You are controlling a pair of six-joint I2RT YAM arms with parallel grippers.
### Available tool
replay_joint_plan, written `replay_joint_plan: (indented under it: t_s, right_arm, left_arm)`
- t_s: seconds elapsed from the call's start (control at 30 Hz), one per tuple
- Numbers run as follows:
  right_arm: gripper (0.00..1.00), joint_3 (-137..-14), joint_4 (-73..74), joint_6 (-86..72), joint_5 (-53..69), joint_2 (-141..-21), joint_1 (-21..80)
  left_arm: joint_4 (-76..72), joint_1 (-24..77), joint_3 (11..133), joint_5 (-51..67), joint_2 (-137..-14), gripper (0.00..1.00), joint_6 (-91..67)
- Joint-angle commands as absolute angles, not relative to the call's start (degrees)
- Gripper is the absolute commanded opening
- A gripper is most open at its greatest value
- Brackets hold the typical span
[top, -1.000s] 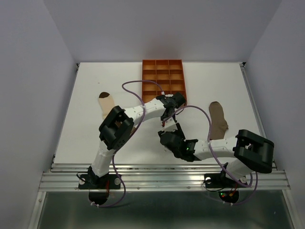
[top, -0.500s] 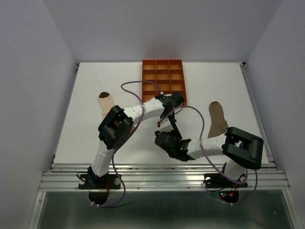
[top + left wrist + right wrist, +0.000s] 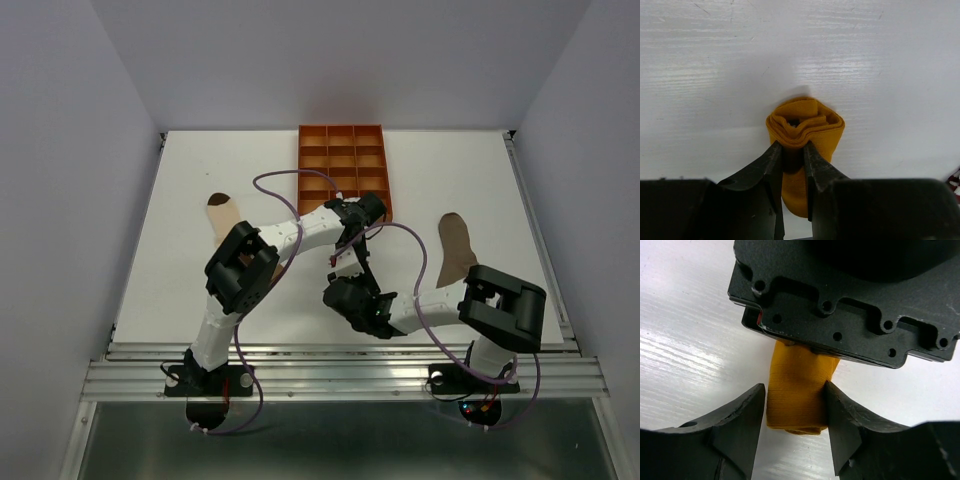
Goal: Roll the socks
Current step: Roll the sock at the center of the board, then pick up the sock at the center of the board.
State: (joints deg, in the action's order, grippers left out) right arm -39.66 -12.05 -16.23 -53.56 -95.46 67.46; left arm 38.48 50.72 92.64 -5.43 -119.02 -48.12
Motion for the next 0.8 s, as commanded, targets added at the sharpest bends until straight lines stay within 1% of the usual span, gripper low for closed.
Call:
replay_joint_plan:
  t_s: [0.0, 0.03, 0.07, 0.1, 0.13, 0.17, 0.27, 0.3, 0.33, 0.4, 0.47, 0.6, 0.77]
  right_arm:
    - [0.54, -40.8, -14.6, -18.5, -52.4, -97.2, 66.9]
    - [0.53, -40.7, -14.4, -19.2, -52.3, -97.5, 66.9]
    - [0.50, -40.7, -14.3, -19.3, -51.9, -97.9, 66.4]
    - [0.50, -40.6, -14.2, -19.5, -51.7, -98.0, 66.4]
    - [0.44, -40.5, -14.2, -19.9, -51.6, -98.1, 66.4]
    - [0.42, -40.3, -14.2, -20.0, -50.9, -98.1, 66.4]
    - [0.26, -40.1, -13.9, -20.7, -50.6, -98.3, 65.8]
    - [0.19, -40.0, -13.9, -20.8, -50.8, -98.3, 65.8]
    - [0.07, -39.9, -13.5, -21.2, -50.9, -98.3, 65.3]
    - [0.01, -39.7, -13.1, -21.8, -50.0, -97.4, 65.3]
    - [0.01, -39.2, -13.0, -22.1, -48.9, -96.3, 64.8]
    - [0.01, -37.0, -13.2, -24.3, -47.4, -92.5, 63.6]
    - [0.01, -32.9, -14.2, -27.3, -43.4, -86.8, 63.0]
  left_arm:
    - [42.6, 52.1, 89.5, -4.7, -120.7, 0.25, -47.9]
    - [42.5, 52.1, 89.3, -4.7, -120.6, 0.25, -48.0]
    - [42.5, 52.1, 89.2, -4.7, -120.5, 0.25, -48.0]
    - [42.5, 52.1, 89.2, -4.7, -120.5, 0.25, -47.9]
    - [42.5, 52.1, 89.2, -4.6, -120.5, 0.25, -47.9]
    - [42.4, 52.1, 89.3, -4.5, -120.5, 0.25, -47.8]
    - [42.4, 52.1, 89.3, -4.4, -120.3, 0.25, -47.6]
    - [42.2, 52.0, 89.3, -4.1, -120.3, 0.25, -47.5]
    - [42.1, 51.9, 89.4, -4.1, -120.2, 0.25, -47.3]
    - [42.0, 51.9, 89.6, -4.1, -119.9, 0.26, -47.0]
    - [42.1, 51.6, 90.1, -4.2, -119.2, 0.29, -46.9]
    - [41.0, 50.4, 91.0, -4.4, -117.0, 0.39, -46.4]
    - [39.9, 48.0, 92.8, -3.1, -115.5, 0.44, -45.0]
